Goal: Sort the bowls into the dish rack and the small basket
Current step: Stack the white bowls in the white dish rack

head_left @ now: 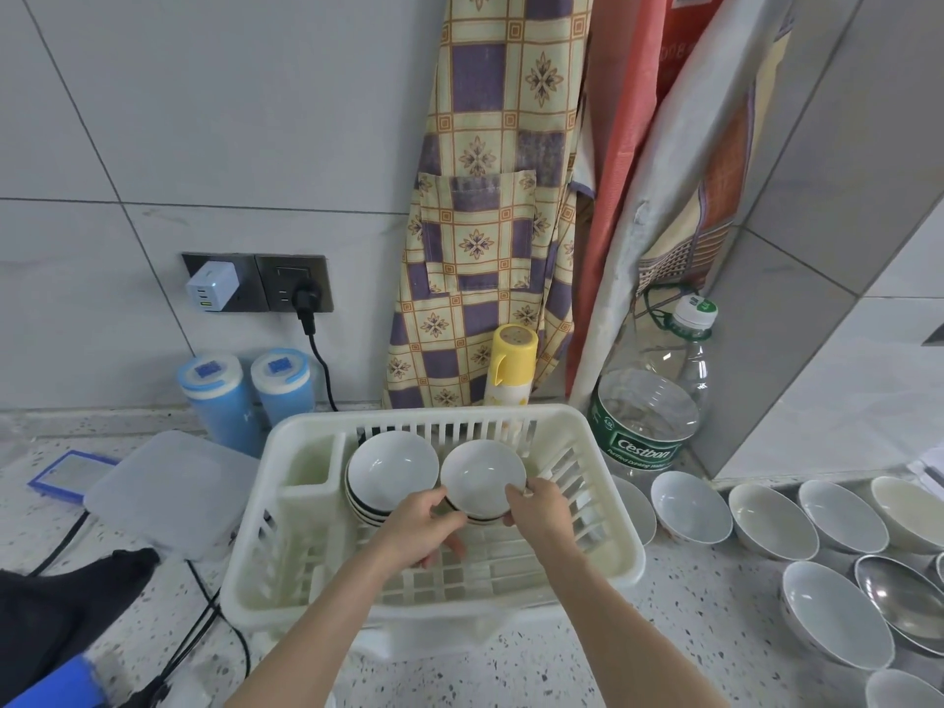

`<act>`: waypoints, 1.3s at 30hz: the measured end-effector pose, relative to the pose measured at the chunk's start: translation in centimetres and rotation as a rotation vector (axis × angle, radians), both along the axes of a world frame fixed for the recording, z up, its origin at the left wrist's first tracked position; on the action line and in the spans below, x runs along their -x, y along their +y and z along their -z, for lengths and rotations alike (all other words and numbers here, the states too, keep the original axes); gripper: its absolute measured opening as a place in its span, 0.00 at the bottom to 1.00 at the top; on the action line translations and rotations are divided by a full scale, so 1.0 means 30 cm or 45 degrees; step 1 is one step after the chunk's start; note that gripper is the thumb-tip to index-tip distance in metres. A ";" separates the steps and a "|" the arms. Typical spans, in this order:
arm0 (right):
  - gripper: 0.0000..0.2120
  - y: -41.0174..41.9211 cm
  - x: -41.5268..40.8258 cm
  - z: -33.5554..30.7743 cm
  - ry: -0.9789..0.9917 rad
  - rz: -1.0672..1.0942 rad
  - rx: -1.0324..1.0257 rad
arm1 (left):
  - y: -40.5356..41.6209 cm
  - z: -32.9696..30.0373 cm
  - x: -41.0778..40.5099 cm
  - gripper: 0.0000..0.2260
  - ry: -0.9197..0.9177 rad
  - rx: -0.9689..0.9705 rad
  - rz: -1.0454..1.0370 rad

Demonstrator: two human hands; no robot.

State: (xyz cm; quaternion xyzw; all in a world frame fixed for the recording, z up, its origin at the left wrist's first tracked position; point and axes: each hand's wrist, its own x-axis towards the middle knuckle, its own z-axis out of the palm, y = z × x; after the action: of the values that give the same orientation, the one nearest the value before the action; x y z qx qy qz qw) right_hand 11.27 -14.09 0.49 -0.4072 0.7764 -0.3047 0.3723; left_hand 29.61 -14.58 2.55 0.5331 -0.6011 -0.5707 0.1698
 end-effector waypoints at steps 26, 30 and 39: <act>0.08 0.386 0.740 -0.063 -0.637 0.602 0.208 | 0.350 0.014 0.887 0.09 0.397 -0.862 -0.358; 0.09 0.362 0.815 0.026 -0.732 0.528 -0.046 | 0.281 0.130 0.984 0.09 0.528 -0.843 -0.776; 0.13 0.241 0.841 0.111 -0.794 0.501 -0.188 | 0.225 0.265 1.008 0.17 0.729 -0.590 -1.242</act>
State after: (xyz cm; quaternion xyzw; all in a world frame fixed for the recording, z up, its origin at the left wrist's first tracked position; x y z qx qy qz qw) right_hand -13.97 -6.85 -2.85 -0.1100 0.7088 -0.4230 0.5536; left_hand -0.63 -7.83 -5.41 0.5955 -0.0784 -0.6635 0.4461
